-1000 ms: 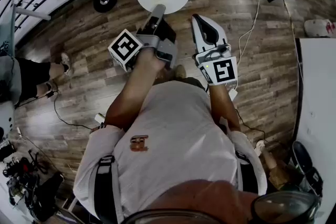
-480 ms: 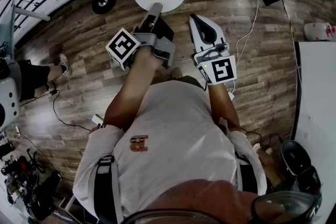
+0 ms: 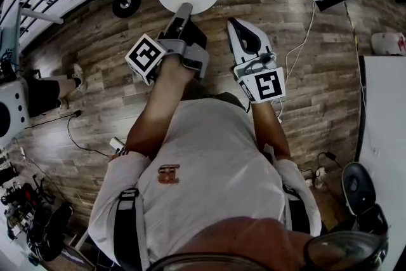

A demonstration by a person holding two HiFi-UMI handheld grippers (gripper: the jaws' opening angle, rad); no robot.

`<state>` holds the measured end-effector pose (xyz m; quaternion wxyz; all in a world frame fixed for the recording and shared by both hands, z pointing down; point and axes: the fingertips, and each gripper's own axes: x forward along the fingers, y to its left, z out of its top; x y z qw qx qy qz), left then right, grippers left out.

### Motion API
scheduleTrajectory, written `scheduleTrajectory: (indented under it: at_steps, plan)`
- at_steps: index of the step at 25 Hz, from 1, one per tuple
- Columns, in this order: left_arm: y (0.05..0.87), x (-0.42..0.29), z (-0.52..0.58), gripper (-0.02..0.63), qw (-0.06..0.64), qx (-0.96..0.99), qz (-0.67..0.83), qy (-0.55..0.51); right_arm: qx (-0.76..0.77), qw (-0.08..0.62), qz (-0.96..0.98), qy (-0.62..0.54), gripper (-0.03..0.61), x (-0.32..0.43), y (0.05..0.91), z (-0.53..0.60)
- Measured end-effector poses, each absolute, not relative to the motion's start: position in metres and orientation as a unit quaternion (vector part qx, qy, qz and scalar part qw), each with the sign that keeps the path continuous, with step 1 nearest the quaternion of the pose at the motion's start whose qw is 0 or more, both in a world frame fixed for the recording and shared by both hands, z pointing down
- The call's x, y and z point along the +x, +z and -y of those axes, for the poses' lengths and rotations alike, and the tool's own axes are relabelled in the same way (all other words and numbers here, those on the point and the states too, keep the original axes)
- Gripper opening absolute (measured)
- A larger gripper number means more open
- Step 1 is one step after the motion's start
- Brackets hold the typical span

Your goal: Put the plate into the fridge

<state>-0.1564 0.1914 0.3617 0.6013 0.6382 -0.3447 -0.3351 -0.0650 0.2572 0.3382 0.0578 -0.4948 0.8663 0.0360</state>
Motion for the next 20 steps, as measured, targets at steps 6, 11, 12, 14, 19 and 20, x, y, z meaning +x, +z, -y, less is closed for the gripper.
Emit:
scheduleTrajectory:
  at_steps: [6,11,12,14,19,20]
  plan:
    - [0.359,-0.139,-0.175,0.026,0.604,0.641,0.336,-0.334,-0.499,0.059,-0.864,0.038,0.032,-0.049,0.339,-0.242]
    - [0.363,-0.125,-0.139,0.026,0.607,0.642,0.330,-0.332,-0.503,0.051,-0.862,0.037,0.032,-0.036,0.344,-0.210]
    - [0.364,-0.121,-0.129,0.026,0.609,0.641,0.329,-0.332,-0.504,0.050,-0.861,0.037,0.032,-0.033,0.345,-0.200]
    - [0.366,-0.113,-0.107,0.026,0.611,0.641,0.327,-0.330,-0.507,0.047,-0.860,0.036,0.032,-0.025,0.346,-0.179]
    - [0.363,-0.102,-0.068,0.026,0.611,0.644,0.321,-0.330,-0.512,0.043,-0.857,0.041,0.032,-0.012,0.342,-0.140]
    - [0.362,-0.102,-0.063,0.026,0.611,0.644,0.320,-0.330,-0.513,0.042,-0.856,0.042,0.032,-0.012,0.342,-0.136]
